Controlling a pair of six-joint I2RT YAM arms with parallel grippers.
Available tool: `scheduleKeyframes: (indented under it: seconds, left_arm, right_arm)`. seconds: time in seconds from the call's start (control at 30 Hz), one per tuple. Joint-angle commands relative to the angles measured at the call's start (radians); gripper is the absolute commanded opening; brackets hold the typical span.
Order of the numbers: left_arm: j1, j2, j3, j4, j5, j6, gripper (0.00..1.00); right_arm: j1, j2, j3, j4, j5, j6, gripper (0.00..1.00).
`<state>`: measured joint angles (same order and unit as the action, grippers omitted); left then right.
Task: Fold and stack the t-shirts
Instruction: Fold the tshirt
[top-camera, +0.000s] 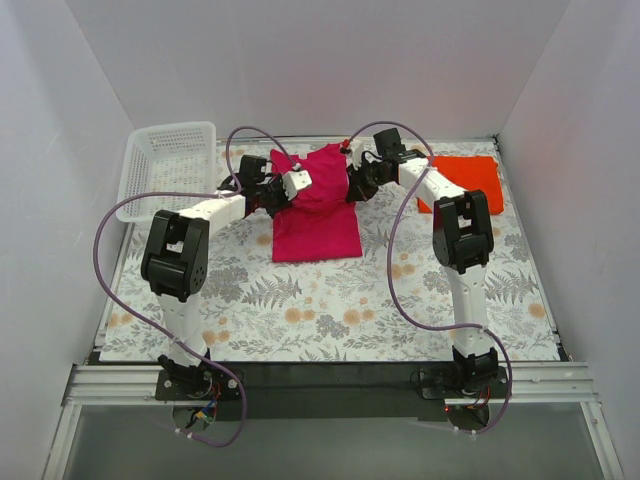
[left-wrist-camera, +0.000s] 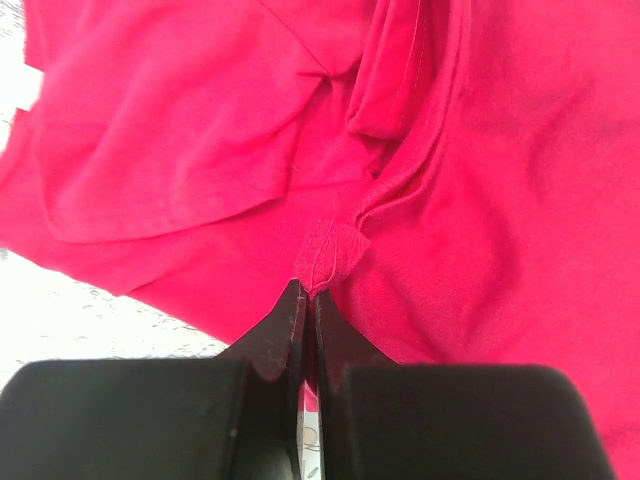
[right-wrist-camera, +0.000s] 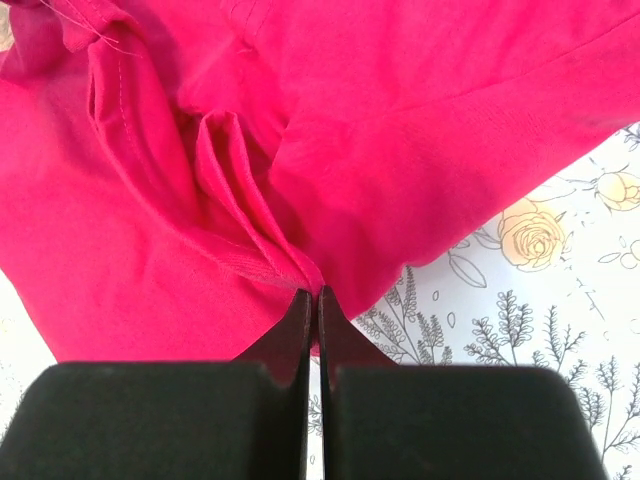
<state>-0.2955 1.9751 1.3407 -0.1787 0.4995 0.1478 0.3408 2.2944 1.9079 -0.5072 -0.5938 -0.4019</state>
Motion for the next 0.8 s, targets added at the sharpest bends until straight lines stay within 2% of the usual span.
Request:
scheduleKeyframes:
  seconds: [0.0,0.2,0.23,0.27,0.3,0.33,0.37,0.4,0.43,0.5,0.57,0.6,0.7,0.73,0.77]
  left_arm:
    - [0.010,-0.002,0.048,0.019,-0.007,-0.001,0.00]
    - [0.012,0.019,0.057,0.021,-0.010,-0.010,0.00]
    - [0.012,0.022,0.058,0.027,-0.012,-0.011,0.00]
    - [0.012,0.025,0.055,0.041,-0.041,-0.028,0.00]
    - [0.012,0.027,0.055,0.054,-0.050,-0.042,0.00]
    - [0.012,0.025,0.055,0.079,-0.059,-0.054,0.03]
    - [0.012,0.021,0.052,0.099,-0.076,-0.092,0.15]
    - [0.012,0.016,0.054,0.110,-0.082,-0.108,0.22]
    - [0.010,0.013,0.058,0.136,-0.097,-0.128,0.28]
    - [0.009,-0.001,0.074,0.166,-0.154,-0.212,0.32]
    - [0.009,-0.019,0.080,0.185,-0.180,-0.240,0.40]
    - [0.006,-0.048,0.077,0.208,-0.187,-0.250,0.59]
    - [0.004,-0.129,0.052,0.232,-0.194,-0.261,0.61]
    - [0.002,-0.151,0.046,0.228,-0.214,-0.275,0.61]
    - [0.002,-0.182,0.038,0.213,-0.220,-0.301,0.61]
  right_arm:
    - [-0.003,0.013,0.059,0.029,-0.012,0.025,0.01]
    - [-0.005,0.025,0.075,0.030,-0.005,0.037,0.02]
    - [-0.003,0.028,0.082,0.033,0.003,0.043,0.05]
    - [-0.005,0.034,0.095,0.035,0.009,0.052,0.17]
    - [-0.005,0.037,0.105,0.036,0.025,0.079,0.25]
    - [-0.006,0.037,0.111,0.036,0.035,0.095,0.30]
    - [-0.006,0.028,0.118,0.041,0.046,0.107,0.40]
    - [-0.006,0.019,0.117,0.047,0.061,0.124,0.45]
    - [-0.008,0.007,0.112,0.067,0.098,0.153,0.48]
    - [-0.009,-0.036,0.096,0.088,0.140,0.179,0.52]
    - [-0.019,-0.093,0.074,0.105,0.166,0.195,0.52]
    - [-0.023,-0.116,0.051,0.114,0.163,0.196,0.52]
    - [-0.039,-0.219,-0.082,0.137,0.056,0.137,0.52]
    - [-0.045,-0.246,-0.169,0.133,-0.084,0.097,0.52]
    - [-0.046,-0.304,-0.219,0.113,-0.145,0.004,0.52]
